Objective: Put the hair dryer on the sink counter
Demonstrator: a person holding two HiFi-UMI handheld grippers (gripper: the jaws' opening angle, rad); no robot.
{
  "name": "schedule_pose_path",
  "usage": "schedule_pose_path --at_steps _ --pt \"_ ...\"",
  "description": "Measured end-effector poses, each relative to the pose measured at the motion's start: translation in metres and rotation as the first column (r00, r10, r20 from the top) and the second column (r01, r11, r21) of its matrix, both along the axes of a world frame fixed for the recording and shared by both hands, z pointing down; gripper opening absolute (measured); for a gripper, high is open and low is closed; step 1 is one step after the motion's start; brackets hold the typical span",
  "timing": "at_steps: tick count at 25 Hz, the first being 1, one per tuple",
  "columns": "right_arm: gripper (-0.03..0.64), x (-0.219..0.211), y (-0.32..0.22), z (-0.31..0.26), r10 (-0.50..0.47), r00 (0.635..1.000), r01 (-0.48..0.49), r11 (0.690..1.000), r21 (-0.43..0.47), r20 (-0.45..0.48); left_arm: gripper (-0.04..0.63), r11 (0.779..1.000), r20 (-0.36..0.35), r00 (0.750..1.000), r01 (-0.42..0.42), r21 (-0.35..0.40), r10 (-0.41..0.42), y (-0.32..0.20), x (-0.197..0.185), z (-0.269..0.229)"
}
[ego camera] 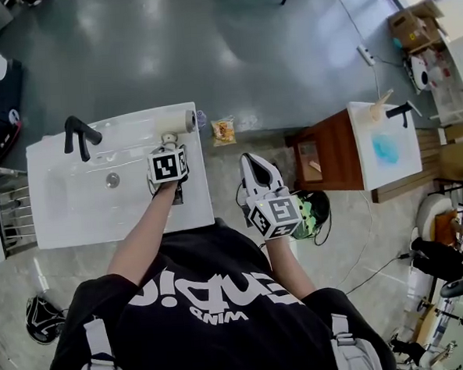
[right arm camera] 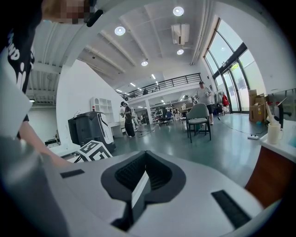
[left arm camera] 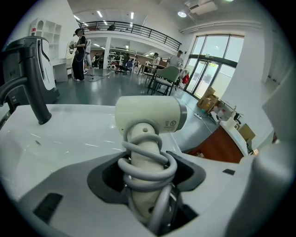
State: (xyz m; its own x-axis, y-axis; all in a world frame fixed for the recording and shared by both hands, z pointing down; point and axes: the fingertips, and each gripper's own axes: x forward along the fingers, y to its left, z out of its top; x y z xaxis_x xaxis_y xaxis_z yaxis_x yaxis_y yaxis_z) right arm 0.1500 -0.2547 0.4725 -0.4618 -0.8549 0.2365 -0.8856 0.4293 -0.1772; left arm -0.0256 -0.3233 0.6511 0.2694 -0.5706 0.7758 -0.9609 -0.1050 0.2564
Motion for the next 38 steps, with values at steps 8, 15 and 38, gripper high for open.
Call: schedule_pose_path --at_steps 8,15,38 --pt "0.018 0.004 -0.01 0.002 -0.017 1.0 0.017 1.0 -0.004 -0.008 0.268 1.0 -0.005 1.0 0.025 0.002 -0.025 -0.003 0.005 0.002" --pt "0.018 -0.001 -0.014 0.005 -0.02 1.0 0.02 1.0 -0.011 -0.005 0.27 1.0 0.002 1.0 0.029 -0.004 -0.029 -0.002 0.004 0.005" --pt "0.018 -0.012 -0.012 0.008 -0.028 1.0 0.027 0.999 -0.033 -0.012 0.27 0.999 -0.011 0.999 0.042 0.012 -0.042 -0.004 0.007 0.005"
